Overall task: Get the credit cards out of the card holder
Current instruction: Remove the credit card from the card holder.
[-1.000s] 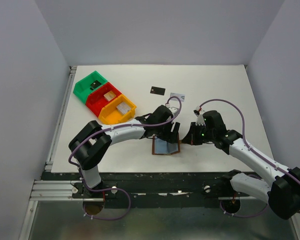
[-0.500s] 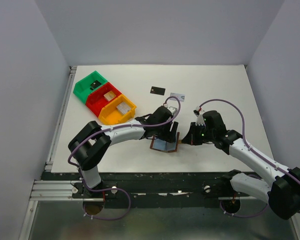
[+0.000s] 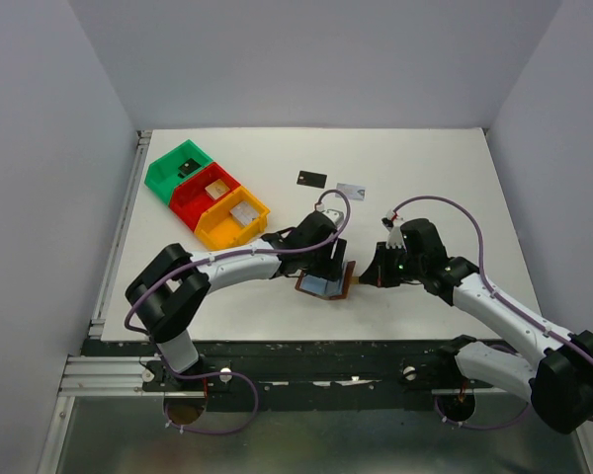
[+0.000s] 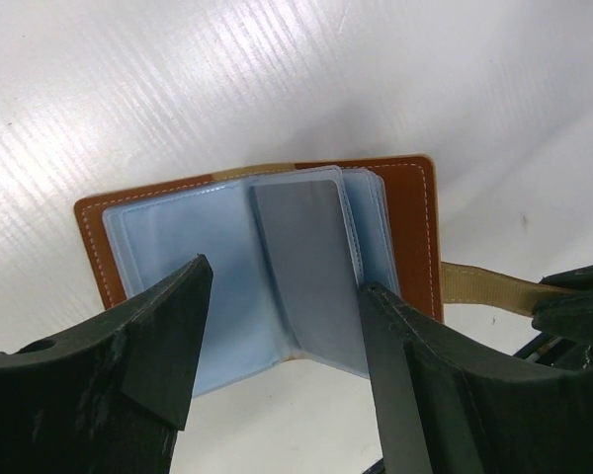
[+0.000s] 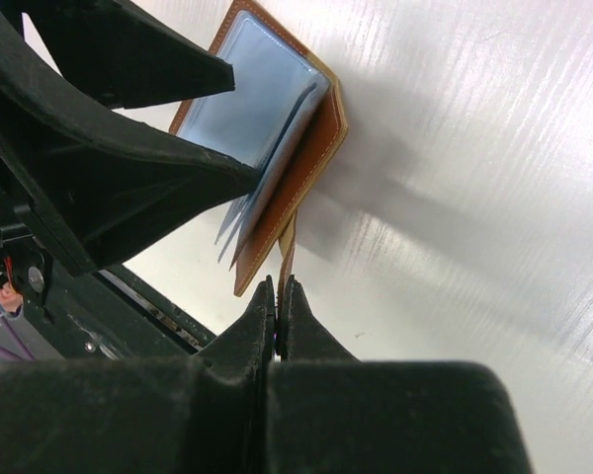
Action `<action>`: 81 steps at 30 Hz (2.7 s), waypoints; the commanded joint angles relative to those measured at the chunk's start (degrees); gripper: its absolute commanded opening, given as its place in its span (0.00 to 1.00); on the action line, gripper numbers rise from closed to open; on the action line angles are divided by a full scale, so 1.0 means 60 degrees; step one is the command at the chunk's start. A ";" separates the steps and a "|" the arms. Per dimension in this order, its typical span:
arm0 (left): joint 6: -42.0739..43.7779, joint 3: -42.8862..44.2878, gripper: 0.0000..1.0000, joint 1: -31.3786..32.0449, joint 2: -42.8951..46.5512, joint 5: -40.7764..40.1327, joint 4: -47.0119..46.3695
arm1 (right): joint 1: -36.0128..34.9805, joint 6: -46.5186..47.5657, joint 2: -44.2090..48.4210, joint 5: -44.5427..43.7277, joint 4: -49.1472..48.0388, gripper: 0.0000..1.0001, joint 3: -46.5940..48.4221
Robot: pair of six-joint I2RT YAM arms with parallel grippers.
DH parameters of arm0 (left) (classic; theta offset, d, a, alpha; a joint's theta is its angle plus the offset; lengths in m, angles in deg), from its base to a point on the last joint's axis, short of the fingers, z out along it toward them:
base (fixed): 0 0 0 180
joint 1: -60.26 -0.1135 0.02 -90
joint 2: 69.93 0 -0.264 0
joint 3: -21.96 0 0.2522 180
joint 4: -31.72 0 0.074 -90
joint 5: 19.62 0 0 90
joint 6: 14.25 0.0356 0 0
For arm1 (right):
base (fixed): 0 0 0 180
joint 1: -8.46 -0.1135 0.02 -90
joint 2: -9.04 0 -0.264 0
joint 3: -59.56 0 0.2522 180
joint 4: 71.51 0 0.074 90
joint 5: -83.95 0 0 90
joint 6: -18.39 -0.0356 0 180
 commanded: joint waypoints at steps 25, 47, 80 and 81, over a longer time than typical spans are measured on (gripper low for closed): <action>0.0315 -0.0173 0.73 -0.0210 0.0466 -0.1015 0.0730 | 0.0010 0.0361 0.0293 0.0030 0.0341 0.00 0.0047; 0.0917 0.0840 0.70 0.0363 -0.0431 0.0832 -0.0046 | 0.0010 -0.0401 0.1200 -0.2927 0.1556 0.58 0.0222; -0.1574 -0.1769 0.27 -0.1630 0.0378 0.1271 -0.3123 | -0.0239 -0.2745 -0.3646 0.1348 -0.5195 0.30 -0.0948; -0.1574 -0.1827 0.27 -0.1631 0.0349 0.1300 -0.3181 | -0.0195 -0.2745 -0.3763 0.1377 -0.5239 0.31 -0.0993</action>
